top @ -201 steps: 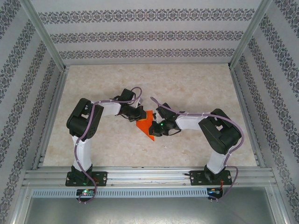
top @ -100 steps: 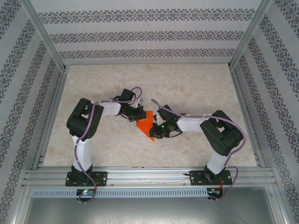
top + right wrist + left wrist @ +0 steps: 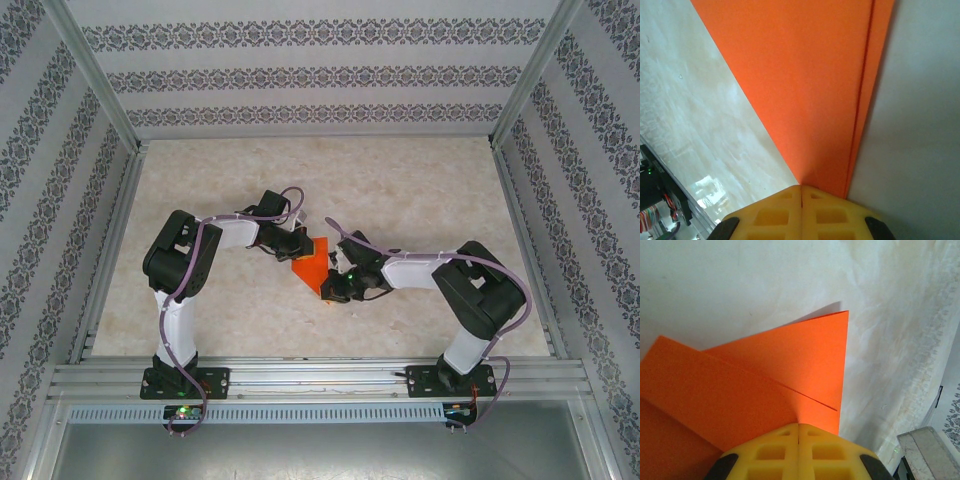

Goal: Fold a paper plane with a square sheet of paper (fold left side to right side)
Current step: Fourth fold the wing at the center of the table.

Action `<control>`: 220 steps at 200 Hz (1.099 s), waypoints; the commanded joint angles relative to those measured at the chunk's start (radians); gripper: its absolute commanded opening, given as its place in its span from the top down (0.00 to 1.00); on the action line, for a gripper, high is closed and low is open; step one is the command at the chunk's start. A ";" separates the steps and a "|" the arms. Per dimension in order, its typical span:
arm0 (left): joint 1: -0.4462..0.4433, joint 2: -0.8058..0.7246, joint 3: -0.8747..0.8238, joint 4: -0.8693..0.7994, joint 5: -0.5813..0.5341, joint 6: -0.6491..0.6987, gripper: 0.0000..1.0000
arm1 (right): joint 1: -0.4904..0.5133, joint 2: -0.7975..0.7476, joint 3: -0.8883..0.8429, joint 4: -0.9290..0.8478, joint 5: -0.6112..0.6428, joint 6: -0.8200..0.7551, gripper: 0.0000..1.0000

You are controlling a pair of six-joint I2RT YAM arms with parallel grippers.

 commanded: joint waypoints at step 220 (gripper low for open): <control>0.017 -0.212 -0.013 0.118 -0.084 -0.019 0.60 | -0.221 -0.220 -0.013 -0.012 -0.030 -0.257 0.40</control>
